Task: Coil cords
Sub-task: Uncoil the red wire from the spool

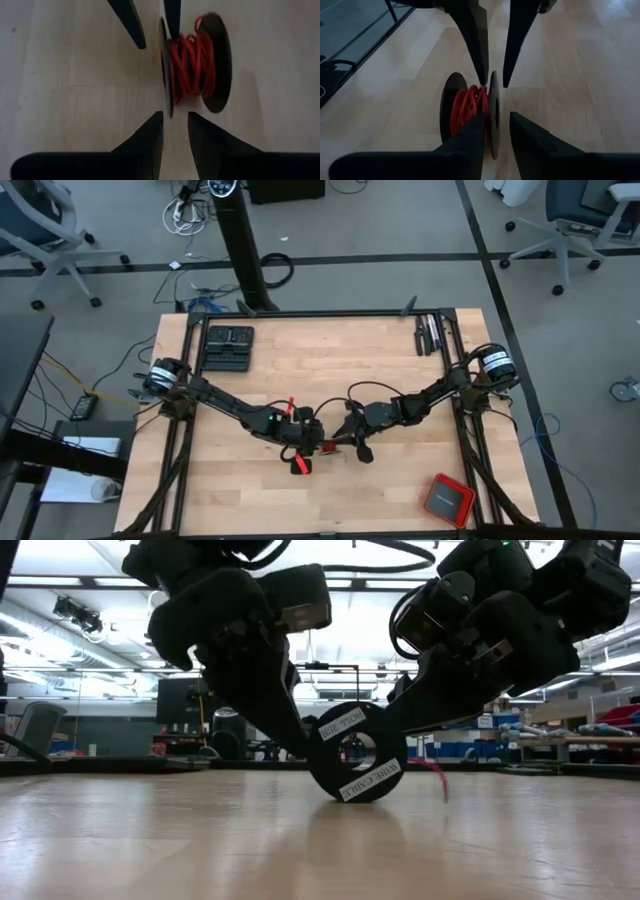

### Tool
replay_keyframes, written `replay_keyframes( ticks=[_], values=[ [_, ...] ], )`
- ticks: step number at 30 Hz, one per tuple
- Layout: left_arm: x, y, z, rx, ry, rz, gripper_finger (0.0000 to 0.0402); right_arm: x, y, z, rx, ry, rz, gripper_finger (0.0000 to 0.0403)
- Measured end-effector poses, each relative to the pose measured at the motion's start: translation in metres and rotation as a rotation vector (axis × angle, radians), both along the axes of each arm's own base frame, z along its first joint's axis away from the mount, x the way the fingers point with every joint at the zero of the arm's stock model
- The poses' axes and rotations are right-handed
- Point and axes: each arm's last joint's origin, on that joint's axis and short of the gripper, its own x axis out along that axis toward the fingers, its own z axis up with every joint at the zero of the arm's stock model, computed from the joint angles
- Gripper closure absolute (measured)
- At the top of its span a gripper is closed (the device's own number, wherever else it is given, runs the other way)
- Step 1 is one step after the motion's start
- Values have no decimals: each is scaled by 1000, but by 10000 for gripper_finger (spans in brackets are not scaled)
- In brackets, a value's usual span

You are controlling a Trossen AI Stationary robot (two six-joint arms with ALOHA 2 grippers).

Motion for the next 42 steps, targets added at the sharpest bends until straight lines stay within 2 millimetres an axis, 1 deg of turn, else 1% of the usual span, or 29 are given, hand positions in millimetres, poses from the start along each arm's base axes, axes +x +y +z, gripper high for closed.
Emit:
replay_keyframes(
  ticks=[12, 30, 33, 35, 39, 42],
  values=[
    [3, 0, 3, 11, -52, 20, 308, 0, 0, 0, -3, 3, 1, 312],
    [5, 0, 5, 23, -74, 34, 309, 0, 0, 0, -3, 4, 2, 312],
    [5, 0, 5, 23, -74, 34, 319, 0, 0, 0, -3, 4, 2, 312],
    [5, 0, 5, 23, -74, 34, 335, 0, 0, 0, -3, 4, 2, 312],
    [5, 1, 5, 10, -73, 51, 389, 0, 0, 0, -3, 4, 2, 312],
    [5, 3, 4, -9, -70, 78, 397, 0, 0, 0, -3, 4, 2, 312]
  ],
)
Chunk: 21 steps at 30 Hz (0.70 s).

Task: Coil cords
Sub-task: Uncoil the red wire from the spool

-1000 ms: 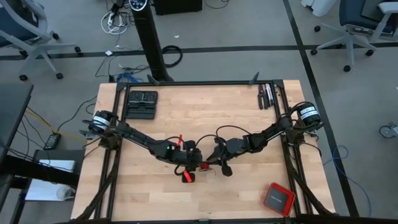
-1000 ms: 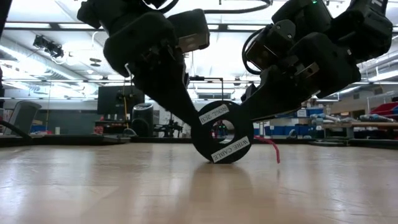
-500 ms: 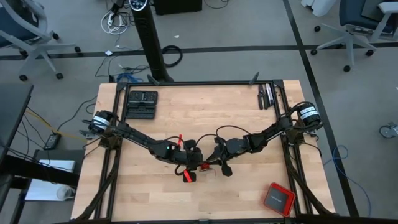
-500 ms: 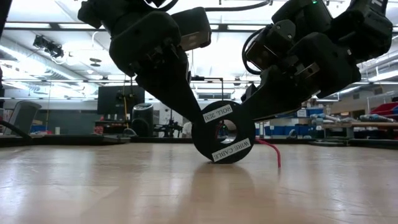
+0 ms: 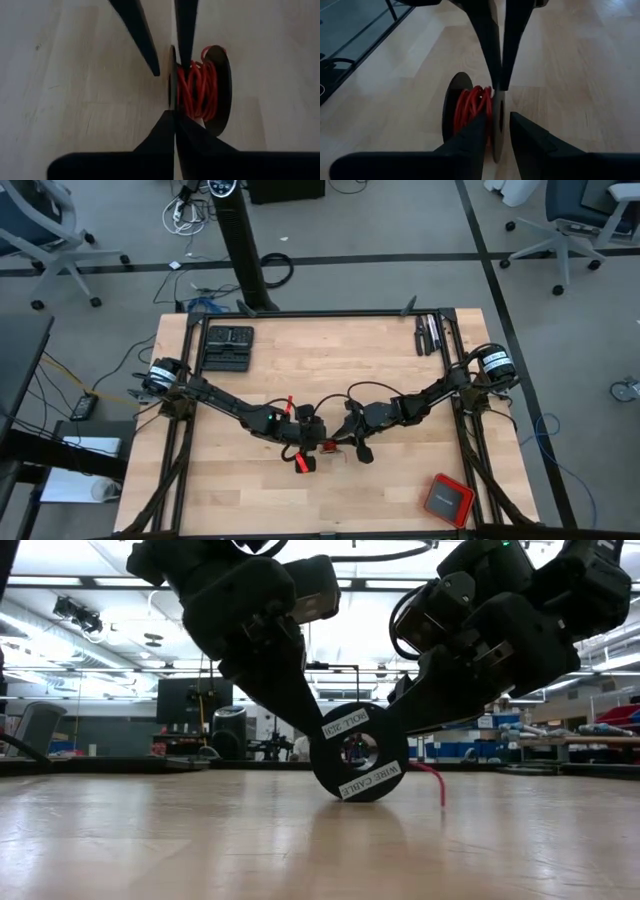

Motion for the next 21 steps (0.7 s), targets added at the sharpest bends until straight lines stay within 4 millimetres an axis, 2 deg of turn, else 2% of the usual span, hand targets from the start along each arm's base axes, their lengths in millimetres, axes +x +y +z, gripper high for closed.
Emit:
replay_keyframes(
  ticks=[5, 10, 14, 17, 21],
  values=[
    [0, 2, 0, -4, 9, 19, 400, 0, -2, 1, 8, 3, -9, 312],
    [-4, 4, -1, 20, 36, 53, 400, -5, -11, 21, -11, -3, -59, 312],
    [-9, 7, 3, 75, 63, 81, 401, -13, -17, 28, -76, 56, -129, 312],
    [-17, 12, 13, 168, 73, 107, 401, -17, -19, 25, -105, 113, -155, 312],
    [-27, 18, 36, 284, 32, 137, 401, -21, -19, 28, -148, 130, -207, 312]
  ],
)
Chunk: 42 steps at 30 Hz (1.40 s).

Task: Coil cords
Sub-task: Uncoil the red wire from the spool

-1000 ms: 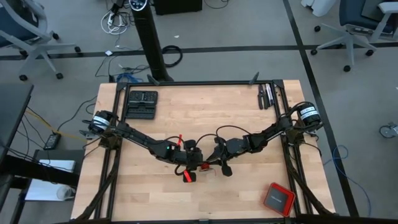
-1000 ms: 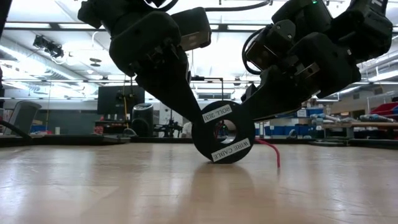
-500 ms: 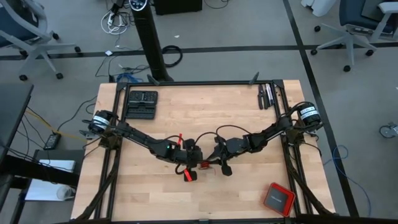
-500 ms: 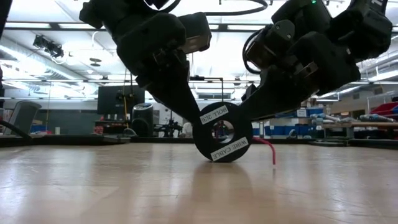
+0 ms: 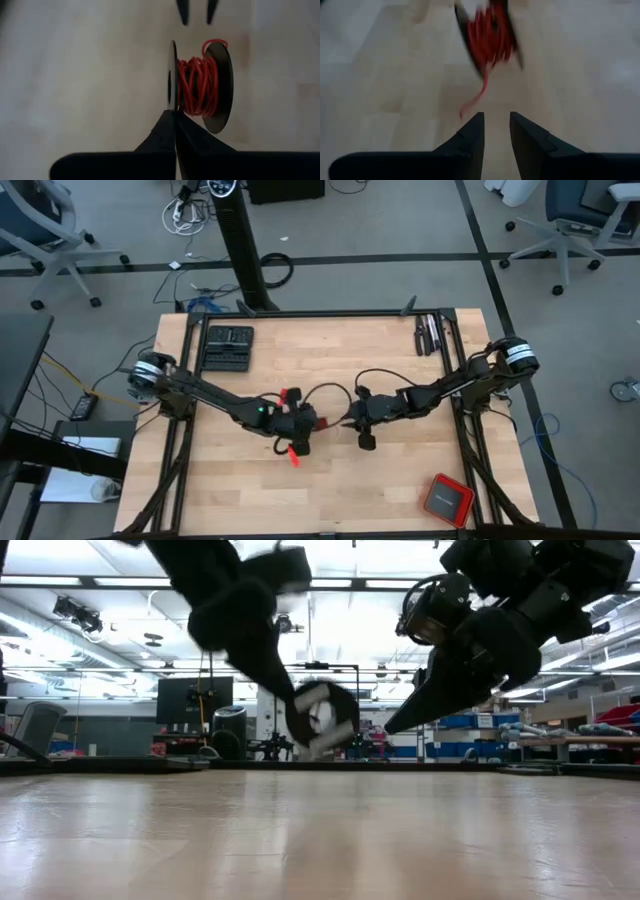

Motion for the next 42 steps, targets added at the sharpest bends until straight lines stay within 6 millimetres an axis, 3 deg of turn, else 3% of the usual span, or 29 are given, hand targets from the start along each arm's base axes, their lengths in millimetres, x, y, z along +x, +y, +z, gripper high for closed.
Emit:
replay_keyframes(
  ticks=[7, 15, 22, 26, 34, 42],
  values=[
    [-14, 7, 24, 174, -3, -23, 401, 0, -5, 2, -75, -21, -88, 312],
    [-56, 6, 11, 139, -105, -132, 401, 2, -13, 3, -30, -32, -142, 312],
    [-101, 20, 8, 49, -310, -66, 401, 9, -13, 15, -1, -170, -143, 312],
    [-115, 27, 13, 54, -417, -13, 401, 17, -20, 26, 17, -233, -224, 312],
    [-118, 33, 41, 259, -519, 113, 401, 46, -27, 69, -64, -192, -307, 312],
    [-112, 31, 66, 546, -440, -29, 401, 55, -13, 99, -150, -191, -324, 312]
  ],
)
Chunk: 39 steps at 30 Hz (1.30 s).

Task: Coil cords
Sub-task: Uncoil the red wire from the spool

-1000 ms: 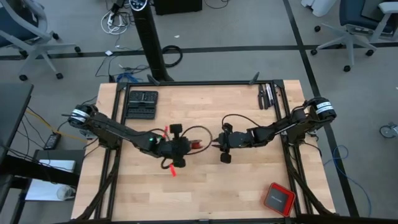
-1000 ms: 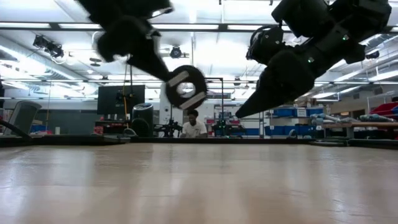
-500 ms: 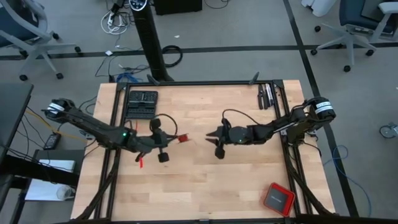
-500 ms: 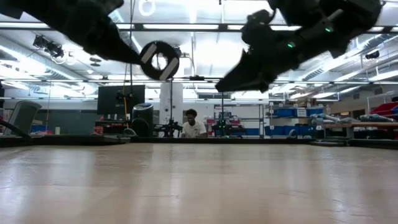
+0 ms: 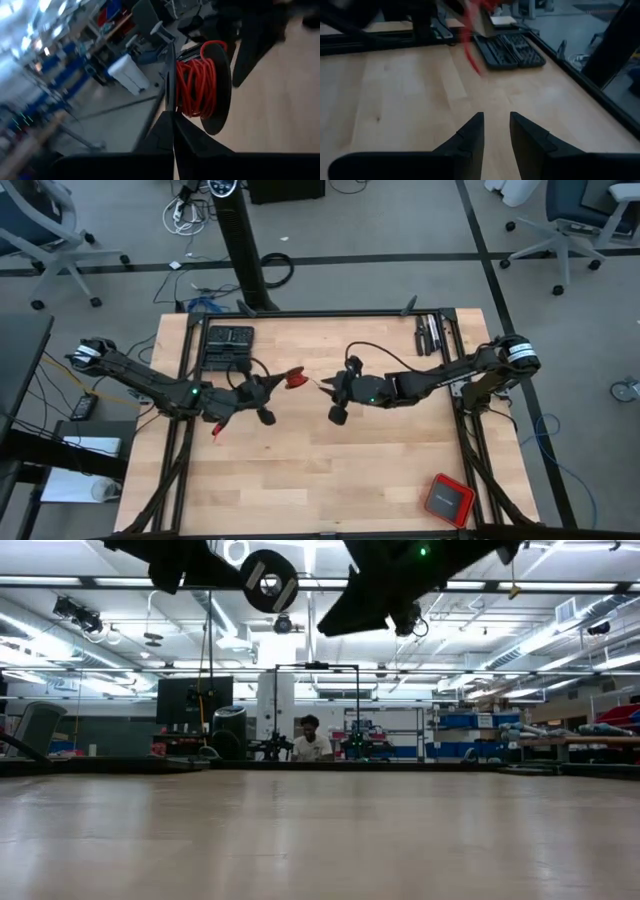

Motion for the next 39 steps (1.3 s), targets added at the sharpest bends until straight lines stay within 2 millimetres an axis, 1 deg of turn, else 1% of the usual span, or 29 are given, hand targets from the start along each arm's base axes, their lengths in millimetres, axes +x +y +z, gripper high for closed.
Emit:
replay_keyframes(
  ticks=[3, 7, 13, 18, 28, 39],
  values=[
    [0, 0, 0, 59, 39, -6, 401, -1, 11, 6, -37, 38, 1, 312],
    [0, 0, 0, 79, 52, -4, 401, -2, 23, 16, -71, 78, -5, 312],
    [1, 0, 0, 82, 51, -6, 401, -4, 29, 22, -148, 88, -45, 311],
    [1, 0, 0, 82, 53, -6, 401, -4, 30, 22, -162, 94, -39, 308],
    [1, 0, 0, 81, 53, -7, 401, 1, 27, 28, -203, 45, -33, 281],
    [1, -1, 3, 69, 22, -7, 401, 8, 17, 31, -185, -5, -4, 280]
  ],
)
